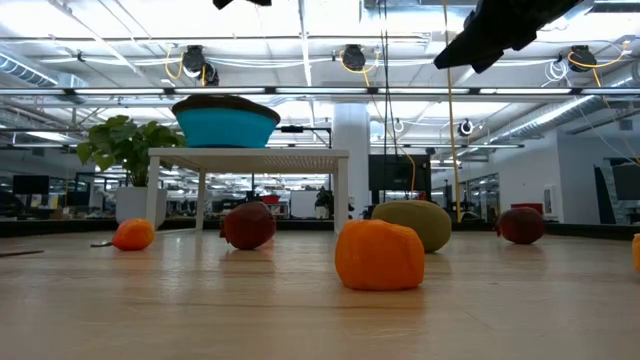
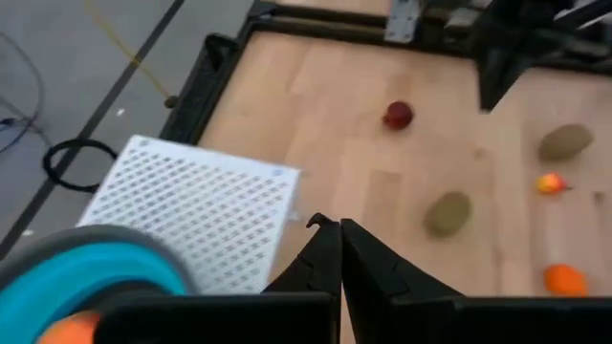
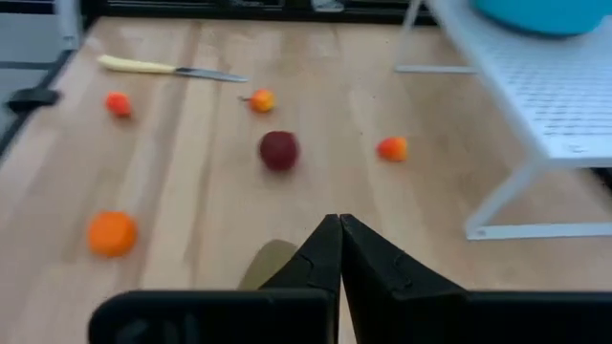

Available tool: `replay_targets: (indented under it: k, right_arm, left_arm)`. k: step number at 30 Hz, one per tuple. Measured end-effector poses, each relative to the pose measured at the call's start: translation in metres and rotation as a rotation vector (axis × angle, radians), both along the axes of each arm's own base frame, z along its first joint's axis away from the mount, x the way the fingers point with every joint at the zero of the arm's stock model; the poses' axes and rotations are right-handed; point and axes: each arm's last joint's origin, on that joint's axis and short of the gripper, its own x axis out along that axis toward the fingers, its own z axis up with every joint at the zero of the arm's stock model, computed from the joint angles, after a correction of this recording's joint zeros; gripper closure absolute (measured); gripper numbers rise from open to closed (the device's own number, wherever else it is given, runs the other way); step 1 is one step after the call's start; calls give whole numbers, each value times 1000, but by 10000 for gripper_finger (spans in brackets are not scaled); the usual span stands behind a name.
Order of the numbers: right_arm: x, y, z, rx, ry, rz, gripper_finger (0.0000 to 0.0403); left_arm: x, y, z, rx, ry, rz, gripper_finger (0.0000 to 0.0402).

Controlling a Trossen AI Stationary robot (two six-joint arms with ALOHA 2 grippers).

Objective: Pick & Place Fruit
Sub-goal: Put the top kiwi into the blue strainer bowl on the shelf

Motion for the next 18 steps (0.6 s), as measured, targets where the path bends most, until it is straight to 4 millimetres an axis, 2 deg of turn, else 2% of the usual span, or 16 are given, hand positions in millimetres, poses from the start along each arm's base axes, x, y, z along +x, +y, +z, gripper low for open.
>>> replay_targets:
  k: [5,13,18]
  right_arm:
    - [-1,2,-2,40,29,73,403]
    - [-4,6,-5,108,88,175,403]
    - [-5,6,-8,151,120,166,403]
  left_arm:
    - [12,-15,0,2,-94,-52,400]
    - [30,-35,-31,-66,-147,-77,398]
    - [41,-53,-51,-89,-203,-97,399]
